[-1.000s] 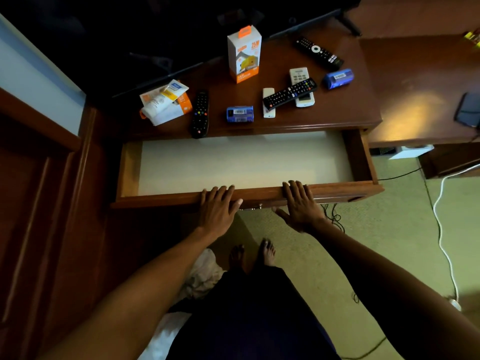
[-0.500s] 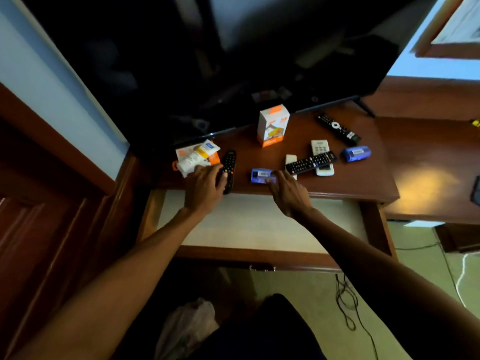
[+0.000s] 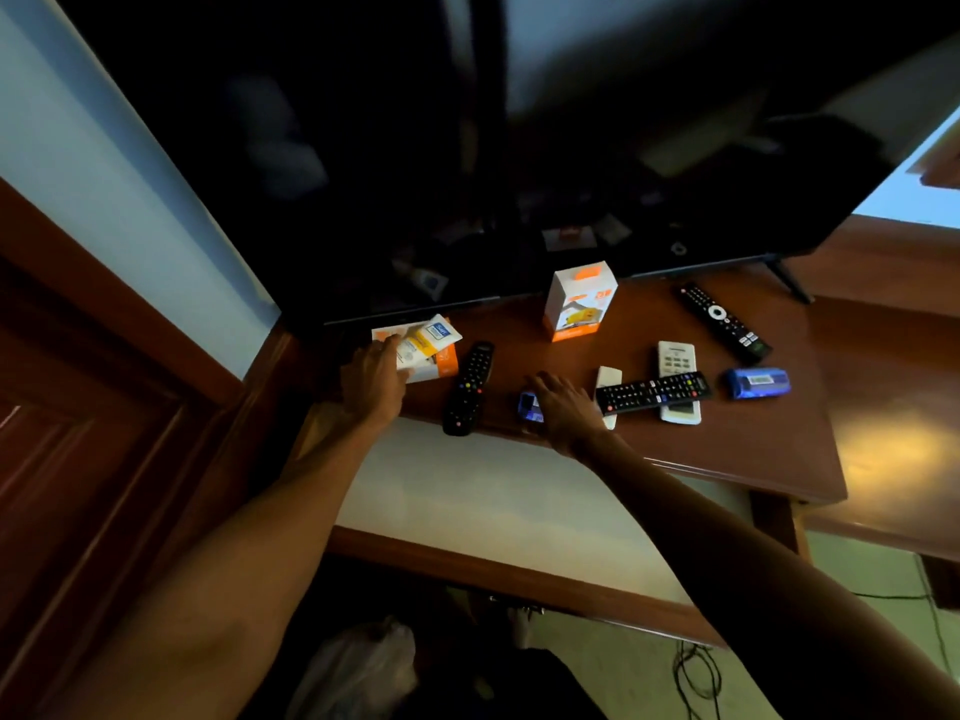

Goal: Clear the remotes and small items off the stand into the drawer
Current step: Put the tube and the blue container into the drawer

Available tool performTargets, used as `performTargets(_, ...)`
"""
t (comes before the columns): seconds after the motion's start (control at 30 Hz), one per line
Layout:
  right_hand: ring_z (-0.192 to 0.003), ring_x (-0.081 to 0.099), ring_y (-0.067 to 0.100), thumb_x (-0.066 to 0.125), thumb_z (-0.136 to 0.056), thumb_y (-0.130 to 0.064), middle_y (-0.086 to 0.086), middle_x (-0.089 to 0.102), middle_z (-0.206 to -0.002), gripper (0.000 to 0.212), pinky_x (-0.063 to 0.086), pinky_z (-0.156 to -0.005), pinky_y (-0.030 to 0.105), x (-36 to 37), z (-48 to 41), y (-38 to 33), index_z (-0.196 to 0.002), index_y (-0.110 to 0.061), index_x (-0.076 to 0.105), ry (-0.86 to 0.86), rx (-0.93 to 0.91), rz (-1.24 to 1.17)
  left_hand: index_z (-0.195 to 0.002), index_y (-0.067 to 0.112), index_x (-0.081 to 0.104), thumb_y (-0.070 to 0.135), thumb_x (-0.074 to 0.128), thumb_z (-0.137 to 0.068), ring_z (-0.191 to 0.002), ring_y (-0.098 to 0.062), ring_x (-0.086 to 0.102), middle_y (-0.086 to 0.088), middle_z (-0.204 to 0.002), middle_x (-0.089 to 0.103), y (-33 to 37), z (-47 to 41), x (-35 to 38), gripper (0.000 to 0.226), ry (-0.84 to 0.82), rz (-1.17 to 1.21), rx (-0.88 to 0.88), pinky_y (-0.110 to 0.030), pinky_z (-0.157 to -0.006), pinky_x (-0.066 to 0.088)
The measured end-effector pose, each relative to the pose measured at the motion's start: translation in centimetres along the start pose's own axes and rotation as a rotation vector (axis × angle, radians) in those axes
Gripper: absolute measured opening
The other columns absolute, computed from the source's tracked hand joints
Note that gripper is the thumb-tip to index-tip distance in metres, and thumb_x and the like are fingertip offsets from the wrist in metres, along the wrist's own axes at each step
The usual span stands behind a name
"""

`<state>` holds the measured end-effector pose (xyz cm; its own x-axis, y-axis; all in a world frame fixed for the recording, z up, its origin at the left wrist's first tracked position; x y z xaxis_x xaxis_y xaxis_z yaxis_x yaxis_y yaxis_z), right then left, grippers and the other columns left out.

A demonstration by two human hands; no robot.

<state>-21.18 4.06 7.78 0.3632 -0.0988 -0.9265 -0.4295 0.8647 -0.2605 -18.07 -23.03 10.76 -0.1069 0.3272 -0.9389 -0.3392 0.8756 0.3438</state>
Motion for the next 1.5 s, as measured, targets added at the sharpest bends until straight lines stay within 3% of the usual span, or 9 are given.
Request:
performTargets(0.17,-0.122,0.05,0.033,0.067,-0.084,-0.031,0.007,0.054,-0.132,0.051,0.043,-0.094,0.043,0.4,-0.4,0.1,-0.13,-0.022,0.049,-0.008,-0.038,0.033,-0.128,0.022,0.057,0.018,0.078,-0.078,-0.11,-0.022,0.062,-0.004,-0.123,0.065,-0.4,0.0,-1.0,0.054,0.073,0.555,-0.027,-0.045,-0.092,0.054)
performTargets(0.43,-0.117,0.054,0.041,0.065,-0.087,-0.028,0.015,0.048,-0.135,0.062,0.047,-0.087,0.045,-0.6,0.3,-1.7,-0.141,-0.016,0.037,0.013,0.012,-0.071,-0.124,0.019,0.051,0.014,0.085,-0.071,-0.094,-0.013,0.066,-0.007,-0.112,0.065,0.0,-0.1,-6.4,0.063,0.068,0.9,-0.07,-0.02,-0.059,0.057)
performTargets(0.53,-0.11,0.058,0.04,0.065,-0.087,-0.031,0.014,0.05,-0.132,0.062,0.051,-0.082,0.046,-1.5,1.0,-4.4,-0.14,-0.018,0.036,0.081,0.019,-0.168,-0.121,0.015,0.049,0.007,0.083,-0.072,-0.095,-0.014,0.067,-0.01,-0.113,0.066,-0.9,0.4,-7.7,0.06,0.016,1.012,-0.069,-0.018,-0.059,0.057)
performTargets(0.67,-0.103,0.062,0.037,0.054,-0.091,-0.04,0.01,0.05,-0.134,0.054,0.054,-0.076,0.044,-0.7,2.9,-9.7,-0.14,-0.026,0.037,0.132,-0.108,-0.196,-0.11,0.011,0.056,0.005,0.083,-0.071,-0.095,-0.014,0.069,-0.015,-0.111,0.069,-3.5,1.8,-7.9,0.047,-0.053,1.032,-0.022,-0.022,-0.069,0.058)
performTargets(0.87,-0.102,0.062,0.033,0.058,-0.089,-0.044,0.008,0.055,-0.132,0.055,0.05,-0.076,0.038,2.7,4.8,-16.4,-0.137,-0.023,0.045,0.143,-0.203,-0.219,-0.121,0.01,0.064,-0.001,0.077,-0.075,-0.108,-0.022,0.064,-0.01,-0.122,0.064,-8.4,4.7,-6.0,0.049,-0.211,0.972,-0.017,-0.043,-0.087,0.057)
performTargets(1.03,-0.103,0.062,0.029,0.06,-0.088,-0.043,0.005,0.055,-0.132,0.052,0.051,-0.08,0.036,7.5,4.6,-18.7,-0.135,-0.026,0.045,0.074,-0.146,-0.294,-0.116,0.012,0.063,-0.004,0.075,-0.075,-0.109,-0.025,0.063,-0.012,-0.121,0.064,-12.2,5.9,-2.8,0.046,-0.272,0.894,-0.072,-0.038,-0.085,0.057)
performTargets(1.17,-0.099,0.063,0.032,0.065,-0.085,-0.04,0.008,0.059,-0.124,0.049,0.051,-0.077,0.038,11.1,3.0,-18.7,-0.129,-0.026,0.05,0.036,-0.018,-0.38,-0.104,0.01,0.063,-0.008,0.076,-0.072,-0.107,-0.025,0.063,-0.009,-0.115,0.066,-13.6,5.6,1.2,0.04,-0.338,0.808,-0.091,-0.047,-0.089,0.056)
performTargets(1.33,-0.101,0.06,0.034,0.063,-0.087,-0.039,0.011,0.057,-0.124,0.049,0.048,-0.077,0.038,14.8,-0.4,-17.9,-0.131,-0.024,0.047,-0.044,0.037,-0.361,-0.108,0.008,0.063,-0.004,0.075,-0.074,-0.11,-0.024,0.062,-0.01,-0.118,0.064,-14.1,4.2,5.6,0.038,-0.458,0.627,-0.074,-0.047,-0.089,0.056)
performTargets(1.5,-0.095,0.063,0.037,0.056,-0.092,-0.039,0.016,0.055,-0.123,0.044,0.052,-0.075,0.042,17.5,-3.1,-16.9,-0.13,-0.019,0.047,-0.05,0.078,-0.337,-0.109,0.019,0.063,-0.001,0.07,-0.08,-0.105,-0.025,0.064,-0.01,-0.114,0.067,-15.8,2.8,8.9,0.037,-0.505,0.448,-0.038,-0.047,-0.085,0.058)
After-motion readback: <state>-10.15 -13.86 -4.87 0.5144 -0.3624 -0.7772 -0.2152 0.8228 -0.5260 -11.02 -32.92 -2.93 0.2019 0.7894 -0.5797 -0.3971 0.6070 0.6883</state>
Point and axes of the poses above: each hand's wrist, its own z-axis away from the middle knuckle, its own x-axis out of the palm, y = z × x, the point moved 7 cm from there along -z, towards the middle knuckle
